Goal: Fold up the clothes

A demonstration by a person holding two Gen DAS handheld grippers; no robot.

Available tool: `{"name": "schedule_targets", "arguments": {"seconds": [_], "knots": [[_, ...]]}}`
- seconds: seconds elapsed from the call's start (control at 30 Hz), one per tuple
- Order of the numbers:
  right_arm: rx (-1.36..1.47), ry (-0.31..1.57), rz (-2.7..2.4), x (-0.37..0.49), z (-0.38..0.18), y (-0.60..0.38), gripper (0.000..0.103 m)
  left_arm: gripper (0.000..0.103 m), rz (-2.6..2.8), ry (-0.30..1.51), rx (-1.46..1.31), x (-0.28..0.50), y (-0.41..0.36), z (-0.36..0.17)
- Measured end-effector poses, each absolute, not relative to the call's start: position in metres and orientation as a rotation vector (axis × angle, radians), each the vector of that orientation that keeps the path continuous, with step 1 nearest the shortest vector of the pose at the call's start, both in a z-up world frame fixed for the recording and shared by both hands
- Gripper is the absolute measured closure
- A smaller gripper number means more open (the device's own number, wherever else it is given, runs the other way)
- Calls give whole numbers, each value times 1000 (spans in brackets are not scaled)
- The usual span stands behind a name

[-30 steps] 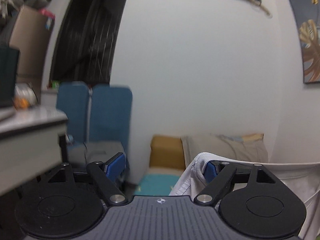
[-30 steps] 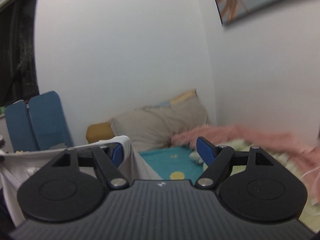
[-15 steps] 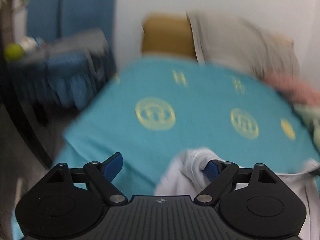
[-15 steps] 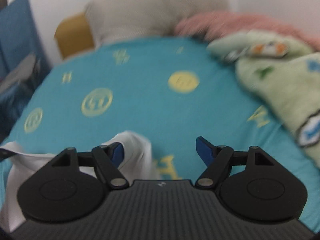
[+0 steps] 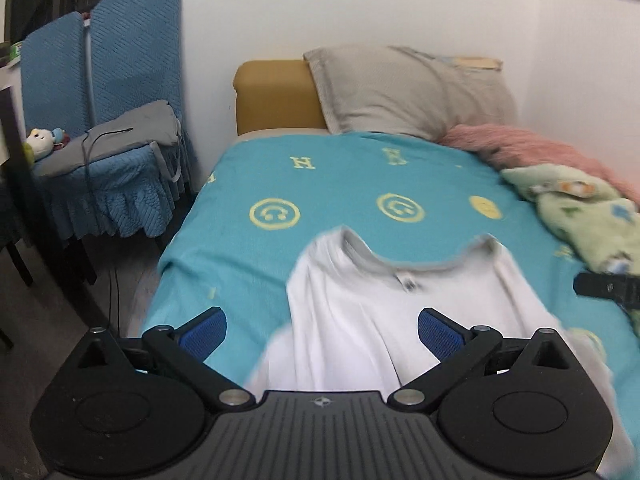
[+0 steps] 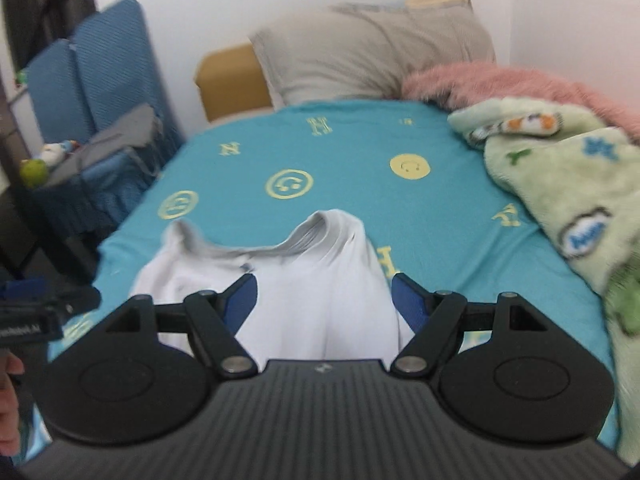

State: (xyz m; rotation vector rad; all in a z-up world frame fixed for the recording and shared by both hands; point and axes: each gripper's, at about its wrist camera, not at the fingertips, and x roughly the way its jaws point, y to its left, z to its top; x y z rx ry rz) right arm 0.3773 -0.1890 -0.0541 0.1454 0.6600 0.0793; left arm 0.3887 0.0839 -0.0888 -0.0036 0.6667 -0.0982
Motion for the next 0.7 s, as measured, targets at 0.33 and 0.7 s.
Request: {"name": "schedule_targets", "arguments": {"seconds": [0.33, 0.7], "knots": [[284, 589, 83, 173, -18, -205, 27, 0, -71, 672, -219, 262, 140, -88], [384, 545, 88, 129, -55, -222, 27, 6, 76, 785, -637, 246, 227, -111]]}}
